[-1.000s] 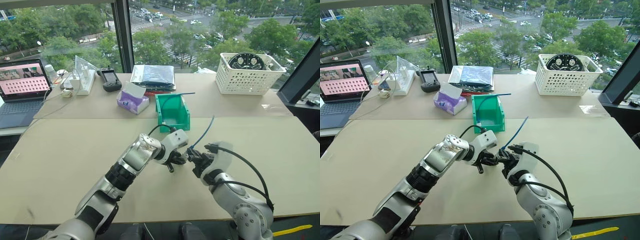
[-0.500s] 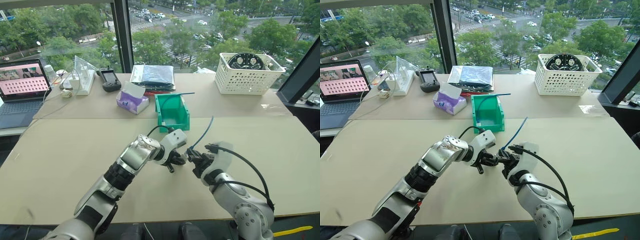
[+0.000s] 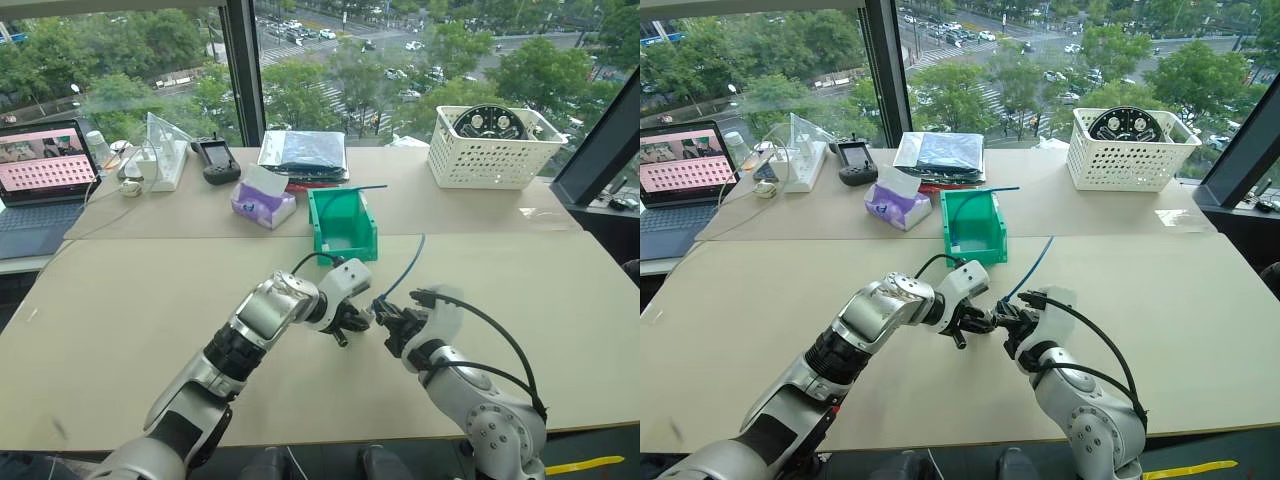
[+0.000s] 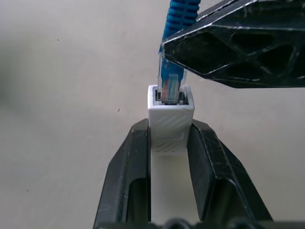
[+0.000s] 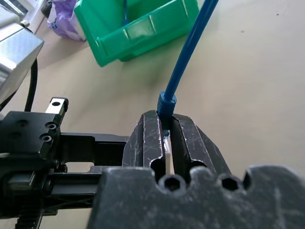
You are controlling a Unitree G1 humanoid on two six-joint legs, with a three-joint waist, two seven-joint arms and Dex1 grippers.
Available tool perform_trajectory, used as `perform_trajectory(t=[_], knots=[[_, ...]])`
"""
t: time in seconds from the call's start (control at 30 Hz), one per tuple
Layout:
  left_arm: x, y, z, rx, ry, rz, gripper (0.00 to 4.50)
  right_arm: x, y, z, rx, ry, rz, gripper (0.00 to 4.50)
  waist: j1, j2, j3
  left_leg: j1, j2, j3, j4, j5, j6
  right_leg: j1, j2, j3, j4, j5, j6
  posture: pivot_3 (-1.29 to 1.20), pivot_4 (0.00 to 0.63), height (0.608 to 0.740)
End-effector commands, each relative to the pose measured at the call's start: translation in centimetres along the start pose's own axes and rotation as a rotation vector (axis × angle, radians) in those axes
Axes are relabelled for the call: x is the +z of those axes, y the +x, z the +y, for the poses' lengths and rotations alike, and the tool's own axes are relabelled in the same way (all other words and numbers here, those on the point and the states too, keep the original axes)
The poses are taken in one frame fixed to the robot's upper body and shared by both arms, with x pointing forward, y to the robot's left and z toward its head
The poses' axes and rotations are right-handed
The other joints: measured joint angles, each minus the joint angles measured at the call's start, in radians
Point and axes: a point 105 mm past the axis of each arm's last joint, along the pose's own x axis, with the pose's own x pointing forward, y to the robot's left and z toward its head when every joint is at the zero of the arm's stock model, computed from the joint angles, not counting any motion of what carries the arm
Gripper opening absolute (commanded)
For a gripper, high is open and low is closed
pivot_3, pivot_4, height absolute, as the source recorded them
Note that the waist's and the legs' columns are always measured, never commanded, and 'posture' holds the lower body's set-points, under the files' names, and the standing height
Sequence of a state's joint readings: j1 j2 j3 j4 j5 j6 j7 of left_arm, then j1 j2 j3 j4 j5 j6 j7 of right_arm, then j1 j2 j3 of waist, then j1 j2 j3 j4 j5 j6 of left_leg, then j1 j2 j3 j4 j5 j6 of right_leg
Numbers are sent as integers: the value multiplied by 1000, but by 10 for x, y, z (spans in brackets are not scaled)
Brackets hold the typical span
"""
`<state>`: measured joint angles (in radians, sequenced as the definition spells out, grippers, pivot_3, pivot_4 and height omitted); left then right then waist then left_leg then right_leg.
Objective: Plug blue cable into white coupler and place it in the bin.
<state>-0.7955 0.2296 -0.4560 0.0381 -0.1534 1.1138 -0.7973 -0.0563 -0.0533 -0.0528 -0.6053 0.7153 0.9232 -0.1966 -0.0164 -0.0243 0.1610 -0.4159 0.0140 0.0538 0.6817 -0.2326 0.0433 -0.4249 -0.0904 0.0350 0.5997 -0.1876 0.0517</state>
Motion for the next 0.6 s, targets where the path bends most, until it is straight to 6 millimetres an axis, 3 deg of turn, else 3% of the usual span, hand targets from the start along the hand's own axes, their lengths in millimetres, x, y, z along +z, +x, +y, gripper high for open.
perform_trajectory(t=[0.03,0.37,0.6], knots=[[7,-1,-4,-5,30,-20,606,-19,0,-7,-30,16,79,0,0,0,0,0,0,0,0,0,0,0,0,0,0,0,0,0,150,740],[11,-1,-4,-2,31,-26,606,-21,0,1,10,-77,117,0,1,0,0,1,0,0,0,0,0,0,0,1,1,0,0,0,150,740],[29,2,-15,-23,24,-67,606,-45,-1,11,80,-171,266,0,2,0,0,1,0,0,0,0,0,0,0,1,1,0,0,0,150,740]])
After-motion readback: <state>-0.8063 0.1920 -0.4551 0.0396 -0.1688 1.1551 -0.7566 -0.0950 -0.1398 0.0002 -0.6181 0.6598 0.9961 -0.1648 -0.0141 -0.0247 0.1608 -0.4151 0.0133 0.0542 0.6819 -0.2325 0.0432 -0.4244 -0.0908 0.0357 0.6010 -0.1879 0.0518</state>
